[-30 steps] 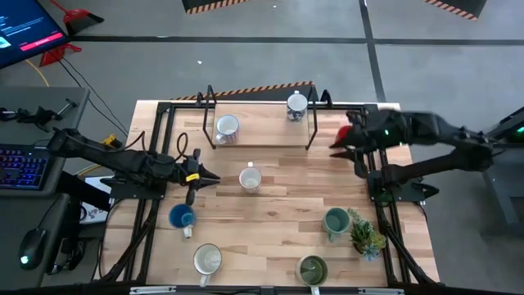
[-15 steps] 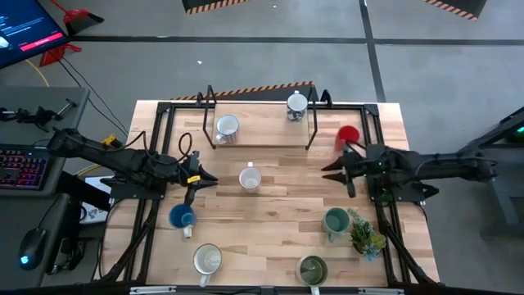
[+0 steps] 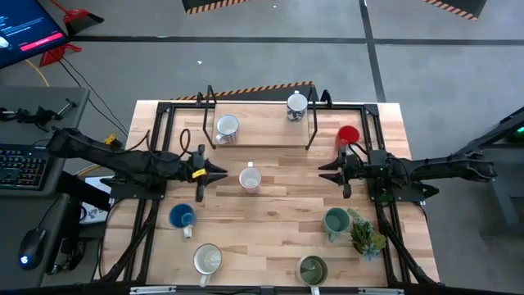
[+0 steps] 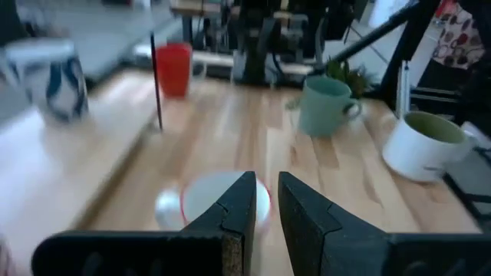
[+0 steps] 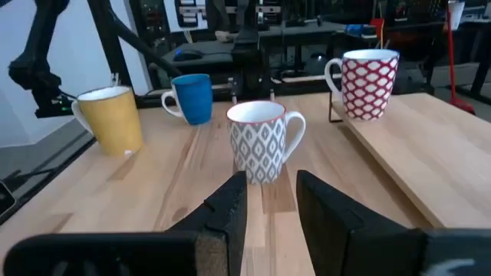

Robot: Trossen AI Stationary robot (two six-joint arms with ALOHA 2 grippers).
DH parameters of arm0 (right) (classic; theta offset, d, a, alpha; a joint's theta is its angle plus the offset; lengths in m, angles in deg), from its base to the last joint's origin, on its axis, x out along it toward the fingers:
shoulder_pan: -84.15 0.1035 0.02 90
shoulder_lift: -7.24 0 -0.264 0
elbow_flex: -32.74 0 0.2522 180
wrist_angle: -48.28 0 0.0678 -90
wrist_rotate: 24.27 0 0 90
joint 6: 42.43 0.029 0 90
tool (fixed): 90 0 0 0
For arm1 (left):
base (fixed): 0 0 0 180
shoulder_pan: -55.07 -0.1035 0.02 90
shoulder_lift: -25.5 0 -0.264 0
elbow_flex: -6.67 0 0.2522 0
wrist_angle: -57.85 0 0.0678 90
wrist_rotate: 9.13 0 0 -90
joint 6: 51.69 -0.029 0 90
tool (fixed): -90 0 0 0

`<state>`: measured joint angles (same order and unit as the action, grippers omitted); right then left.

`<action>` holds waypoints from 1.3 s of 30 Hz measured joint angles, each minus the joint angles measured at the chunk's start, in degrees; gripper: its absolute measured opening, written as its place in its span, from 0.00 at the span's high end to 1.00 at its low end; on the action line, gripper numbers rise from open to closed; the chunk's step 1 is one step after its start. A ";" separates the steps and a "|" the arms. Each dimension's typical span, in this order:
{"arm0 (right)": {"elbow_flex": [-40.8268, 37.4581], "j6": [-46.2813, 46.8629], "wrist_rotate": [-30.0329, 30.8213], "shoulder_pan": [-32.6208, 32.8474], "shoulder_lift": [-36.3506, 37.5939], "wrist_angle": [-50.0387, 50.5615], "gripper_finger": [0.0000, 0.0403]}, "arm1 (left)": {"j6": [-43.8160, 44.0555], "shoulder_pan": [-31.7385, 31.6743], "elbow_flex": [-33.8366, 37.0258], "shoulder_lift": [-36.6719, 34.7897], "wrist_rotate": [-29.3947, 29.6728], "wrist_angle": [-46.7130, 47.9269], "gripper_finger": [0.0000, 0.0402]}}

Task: Place coffee mugs
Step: Put the gray patterned mug on the shelf

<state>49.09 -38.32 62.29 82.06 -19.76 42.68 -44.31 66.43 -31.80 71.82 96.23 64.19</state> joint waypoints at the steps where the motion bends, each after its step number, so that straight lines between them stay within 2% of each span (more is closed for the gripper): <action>1: 0.00 -0.02 0.00 -0.04 0.06 -0.18 0.76 | -2.04 -1.05 0.00 1.92 -0.49 -3.15 0.88; 3: 0.00 0.18 0.00 -0.04 0.04 -0.15 0.76 | -5.64 -3.95 -0.29 5.86 -2.60 -8.10 0.88; 5: 0.00 1.07 0.02 -0.04 0.02 0.12 0.76 | -7.66 -7.54 -2.24 9.55 -6.58 -8.70 0.88; 9: 0.00 2.48 0.01 -0.04 0.02 0.56 0.76 | -8.06 -14.63 -10.45 15.63 -15.65 0.55 0.88; 12: 0.00 2.96 0.01 -0.04 0.02 1.86 0.76 | -8.52 -17.83 -16.73 19.74 -19.75 9.77 0.88; 16: 0.02 3.50 0.35 -0.04 0.02 4.16 0.76 | -10.49 -19.39 -23.52 24.70 -20.31 19.89 0.88; 29: 0.02 3.25 0.07 -0.04 0.02 5.72 0.76 | -13.48 -18.70 -39.29 40.69 -21.43 35.13 0.88; 39: 0.02 2.97 -0.08 -0.04 0.02 7.42 0.76 | -11.97 -18.45 -41.11 43.22 -21.42 41.36 0.88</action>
<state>49.11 -35.35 62.21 82.02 -19.74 50.10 -56.28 47.99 -72.91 115.03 74.81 105.55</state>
